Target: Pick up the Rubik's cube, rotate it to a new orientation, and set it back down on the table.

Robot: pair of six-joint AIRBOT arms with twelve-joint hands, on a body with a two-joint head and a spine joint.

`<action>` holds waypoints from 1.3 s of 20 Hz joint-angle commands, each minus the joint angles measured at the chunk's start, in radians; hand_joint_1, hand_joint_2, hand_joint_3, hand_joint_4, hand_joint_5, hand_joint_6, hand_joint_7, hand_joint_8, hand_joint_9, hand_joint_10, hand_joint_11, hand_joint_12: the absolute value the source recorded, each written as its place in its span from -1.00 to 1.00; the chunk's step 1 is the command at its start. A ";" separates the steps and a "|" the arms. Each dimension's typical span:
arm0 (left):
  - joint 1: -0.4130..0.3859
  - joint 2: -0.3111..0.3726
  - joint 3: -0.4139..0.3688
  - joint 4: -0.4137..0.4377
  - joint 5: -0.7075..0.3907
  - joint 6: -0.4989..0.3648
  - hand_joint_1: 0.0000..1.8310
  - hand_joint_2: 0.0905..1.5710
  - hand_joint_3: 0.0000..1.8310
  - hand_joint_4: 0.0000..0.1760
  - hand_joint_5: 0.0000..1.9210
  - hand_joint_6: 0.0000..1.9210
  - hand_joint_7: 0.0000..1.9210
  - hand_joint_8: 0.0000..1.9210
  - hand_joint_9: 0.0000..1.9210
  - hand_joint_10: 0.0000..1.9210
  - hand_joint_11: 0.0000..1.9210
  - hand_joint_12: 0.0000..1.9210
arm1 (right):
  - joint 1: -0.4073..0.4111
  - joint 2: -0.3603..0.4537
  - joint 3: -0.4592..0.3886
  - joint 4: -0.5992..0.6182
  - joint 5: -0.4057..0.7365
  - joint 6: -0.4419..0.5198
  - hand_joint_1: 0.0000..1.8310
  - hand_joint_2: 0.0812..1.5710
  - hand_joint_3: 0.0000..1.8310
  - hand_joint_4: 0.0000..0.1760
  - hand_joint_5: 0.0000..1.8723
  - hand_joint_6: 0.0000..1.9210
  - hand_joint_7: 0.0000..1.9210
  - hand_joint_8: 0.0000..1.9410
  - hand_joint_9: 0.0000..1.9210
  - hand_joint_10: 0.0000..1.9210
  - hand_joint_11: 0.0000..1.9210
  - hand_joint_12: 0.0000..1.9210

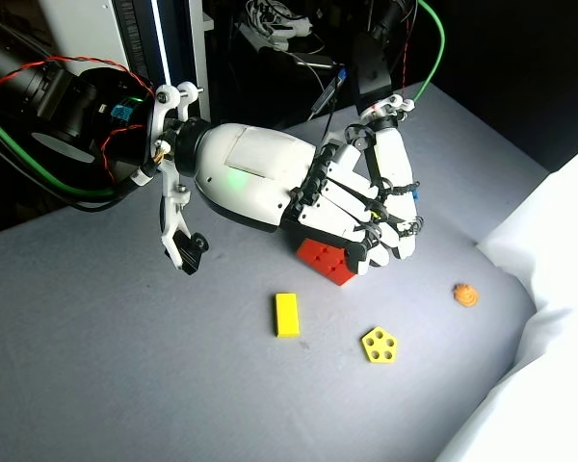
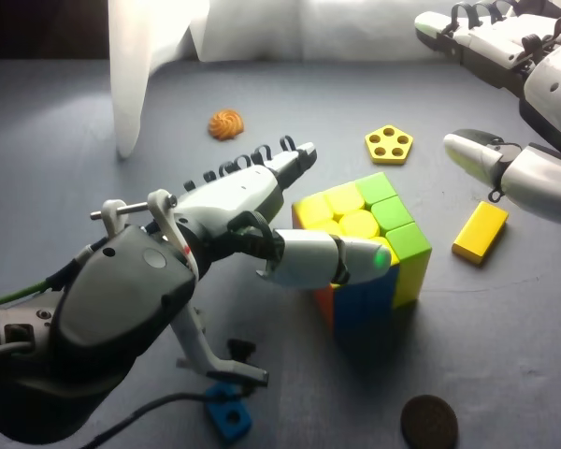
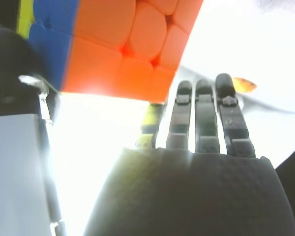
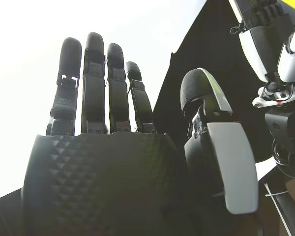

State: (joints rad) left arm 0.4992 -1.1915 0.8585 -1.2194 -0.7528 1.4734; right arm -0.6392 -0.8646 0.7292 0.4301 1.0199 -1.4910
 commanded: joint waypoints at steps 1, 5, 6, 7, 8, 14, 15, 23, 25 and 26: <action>-0.013 0.010 0.000 0.048 -0.054 -0.002 -0.50 0.04 -1.00 -0.06 -1.00 -1.00 -1.00 -1.00 -1.00 -1.00 -1.00 -0.98 | 0.013 0.003 0.002 -0.039 0.119 -0.001 -0.70 0.75 -1.00 -1.00 -0.86 -1.00 -0.68 -1.00 -0.61 -0.92 -1.00 0.34; -0.053 0.032 -0.002 0.031 -0.036 0.046 -0.49 0.03 -1.00 0.08 -1.00 -1.00 -1.00 -1.00 -1.00 -1.00 -1.00 -1.00 | 0.010 0.002 0.001 -0.045 0.117 -0.001 -0.71 0.76 -0.99 -1.00 -0.87 -1.00 -0.67 -1.00 -0.61 -0.92 -1.00 0.30; -0.087 0.047 0.000 0.008 0.004 0.110 -0.50 0.02 -1.00 0.06 -1.00 -1.00 -1.00 -1.00 -1.00 -1.00 -1.00 -1.00 | 0.010 0.003 0.002 -0.045 0.112 -0.002 -0.71 0.76 -1.00 -1.00 -0.87 -0.99 -0.66 -0.99 -0.60 -0.92 -1.00 0.29; -0.104 0.056 0.003 -0.002 0.029 0.140 -0.50 0.02 -1.00 0.06 -1.00 -1.00 -1.00 -1.00 -1.00 -1.00 -1.00 -1.00 | 0.011 0.003 0.002 -0.045 0.109 -0.002 -0.71 0.76 -1.00 -1.00 -0.87 -0.99 -0.66 -0.99 -0.60 -0.92 -1.00 0.29; -0.129 0.066 0.008 -0.011 0.062 0.182 -0.51 0.03 -1.00 0.04 -1.00 -1.00 -1.00 -1.00 -1.00 -1.00 -1.00 -1.00 | 0.011 0.003 0.002 -0.045 0.107 -0.002 -0.71 0.76 -1.00 -1.00 -0.86 -0.99 -0.66 -0.99 -0.60 -0.92 -1.00 0.29; -0.304 0.131 0.028 -0.076 0.297 0.511 -0.55 0.05 -0.99 -0.24 -1.00 -1.00 -1.00 -1.00 -1.00 -1.00 -1.00 -1.00 | 0.077 0.010 0.020 -0.045 -0.060 -0.002 -0.74 0.76 -1.00 -1.00 -0.87 -1.00 -0.68 -1.00 -0.64 -0.95 -1.00 0.17; -0.322 0.143 0.025 -0.123 0.334 0.596 -0.54 0.04 -1.00 -0.26 -1.00 -1.00 -1.00 -1.00 -1.00 -1.00 -0.99 -0.99 | 0.092 0.012 0.024 -0.045 -0.084 -0.002 -0.73 0.75 -1.00 -1.00 -0.87 -1.00 -0.68 -1.00 -0.64 -0.95 -1.00 0.16; -0.337 0.267 -0.046 -0.247 0.449 0.863 -0.50 0.13 -1.00 -0.67 -0.64 -0.99 -0.50 -0.84 -0.60 -0.51 -1.00 0.33 | 0.174 0.084 0.029 -0.043 -0.244 -0.032 -0.56 0.63 -1.00 -1.00 -0.52 -0.90 -0.36 -0.97 -0.65 -0.22 -1.00 0.57; -0.339 0.273 -0.047 -0.239 0.466 0.863 -0.55 0.14 -1.00 -0.74 -0.50 -0.93 -0.44 -0.61 -0.61 -0.14 -0.93 0.38 | 0.215 0.103 0.029 -0.043 -0.326 -0.050 -0.47 0.62 -1.00 -1.00 -0.58 -0.42 -0.42 -0.47 -0.69 0.26 -1.00 0.74; -0.340 0.273 -0.047 -0.237 0.471 0.863 -0.56 0.15 -1.00 -0.77 -0.50 -0.51 -0.44 -0.35 -0.57 -0.06 -0.91 0.42 | 0.240 0.114 0.029 -0.043 -0.377 -0.075 -0.39 0.59 -1.00 -1.00 -0.71 0.13 -0.54 0.05 -0.69 0.49 -0.97 0.86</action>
State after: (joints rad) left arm 0.1673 -0.9260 0.8135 -1.4815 -0.2810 2.3367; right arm -0.4038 -0.7555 0.7578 0.4068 0.5613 -1.5669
